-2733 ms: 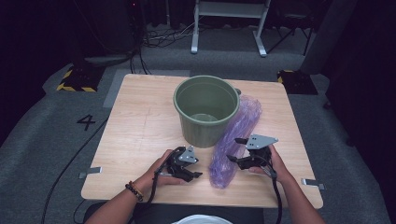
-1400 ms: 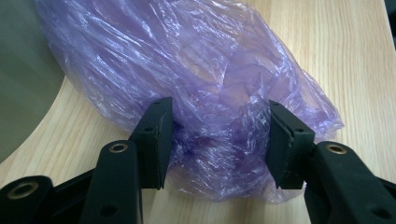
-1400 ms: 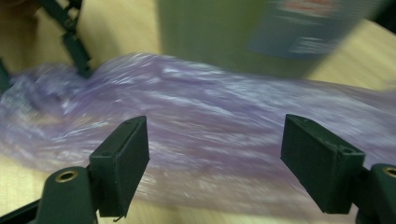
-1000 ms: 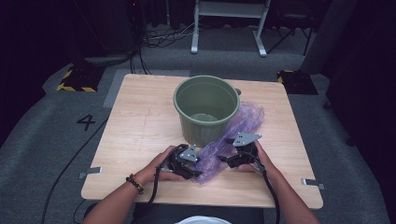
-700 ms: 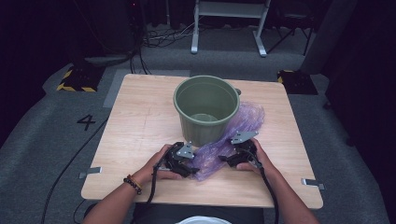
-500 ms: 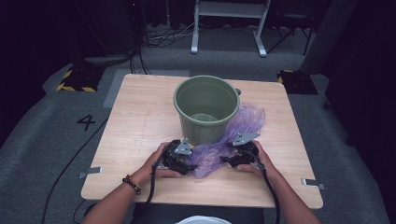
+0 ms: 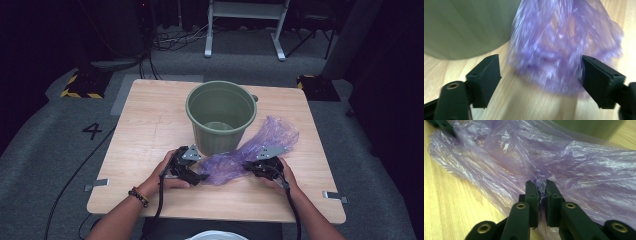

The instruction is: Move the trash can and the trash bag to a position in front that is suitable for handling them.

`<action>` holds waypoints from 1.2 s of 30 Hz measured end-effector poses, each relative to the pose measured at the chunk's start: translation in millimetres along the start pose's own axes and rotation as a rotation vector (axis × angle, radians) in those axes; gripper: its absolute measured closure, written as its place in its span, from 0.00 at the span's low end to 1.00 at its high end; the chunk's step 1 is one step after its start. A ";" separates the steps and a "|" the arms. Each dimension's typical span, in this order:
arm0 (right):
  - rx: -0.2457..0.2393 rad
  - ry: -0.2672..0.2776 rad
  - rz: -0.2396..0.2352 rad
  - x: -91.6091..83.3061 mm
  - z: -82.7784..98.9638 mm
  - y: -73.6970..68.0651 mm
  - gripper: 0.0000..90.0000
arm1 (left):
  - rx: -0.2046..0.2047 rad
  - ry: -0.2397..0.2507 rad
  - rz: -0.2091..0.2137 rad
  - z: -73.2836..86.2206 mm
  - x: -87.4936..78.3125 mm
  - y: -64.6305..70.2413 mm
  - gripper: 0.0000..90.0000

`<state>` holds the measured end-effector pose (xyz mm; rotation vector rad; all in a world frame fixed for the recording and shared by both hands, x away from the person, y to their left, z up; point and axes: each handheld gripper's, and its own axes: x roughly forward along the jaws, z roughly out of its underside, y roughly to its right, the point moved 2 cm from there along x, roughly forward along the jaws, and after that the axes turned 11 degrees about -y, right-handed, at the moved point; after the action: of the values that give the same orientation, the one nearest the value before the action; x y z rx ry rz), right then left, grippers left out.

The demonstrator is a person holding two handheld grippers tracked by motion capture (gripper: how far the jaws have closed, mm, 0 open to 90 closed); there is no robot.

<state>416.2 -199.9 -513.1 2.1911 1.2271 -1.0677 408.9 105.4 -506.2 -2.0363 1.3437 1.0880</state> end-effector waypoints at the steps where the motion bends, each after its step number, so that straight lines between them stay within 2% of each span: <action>1: 0.003 0.002 0.004 -1.5 2.0 1.1 0.95 | -0.008 0.013 0.013 2.4 -3.3 -1.1 0.20; 4: 0.017 0.000 0.022 -4.6 5.4 3.6 0.96 | -0.017 0.027 0.020 7.5 -9.7 -3.6 0.19; 6: 0.033 0.006 0.027 -7.6 8.4 7.1 0.96 | -0.026 0.023 0.006 13.1 -15.2 -5.7 0.19; 7: 0.051 0.012 0.045 -11.6 10.6 11.1 0.96 | -0.044 0.016 -0.010 19.4 -19.2 -8.3 0.19; 10: 0.076 0.033 0.064 -18.7 13.0 16.8 0.96 | -0.056 0.006 -0.007 26.9 -22.8 -10.8 0.18; 11: 0.081 0.036 0.075 -21.1 13.8 18.7 0.96 | -0.070 -0.001 -0.018 34.7 -25.8 -13.1 0.18; 12: 0.081 0.036 0.075 -21.1 13.8 18.7 0.96 | -0.070 -0.001 -0.018 34.7 -25.8 -13.1 0.18; 14: 0.107 0.052 0.092 -27.0 17.1 23.9 0.96 | -0.081 -0.009 -0.033 45.3 -30.8 -15.4 0.18; 18: 0.126 0.062 0.106 -31.3 21.5 29.6 0.96 | -0.092 -0.004 -0.021 53.0 -34.2 -16.1 0.18; 20: 0.132 0.066 0.116 -33.2 22.9 31.6 0.96 | -0.097 -0.016 -0.038 57.1 -34.2 -16.2 0.18; 21: 0.138 0.074 0.117 -34.4 23.5 32.6 0.96 | -0.117 -0.010 -0.041 61.3 -33.9 -16.1 0.18; 24: 0.141 0.087 0.119 -36.6 24.3 33.8 0.97 | -0.117 -0.004 -0.061 62.5 -33.5 -15.3 0.18; 27: 0.143 0.101 0.124 -38.4 24.1 34.4 0.97 | -0.110 -0.011 -0.107 61.7 -31.0 -14.8 0.18; 29: 0.145 0.110 0.127 -39.8 23.6 35.2 0.97 | -0.102 -0.010 -0.109 60.7 -29.9 -15.1 0.17; 36: 0.154 0.145 0.139 -46.7 21.9 36.8 0.97 | -0.111 -0.010 -0.112 58.3 -28.4 -17.8 0.17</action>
<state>423.3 -258.8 -490.8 2.4696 1.0633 -0.9916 398.2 170.8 -517.5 -2.1550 1.1722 1.1440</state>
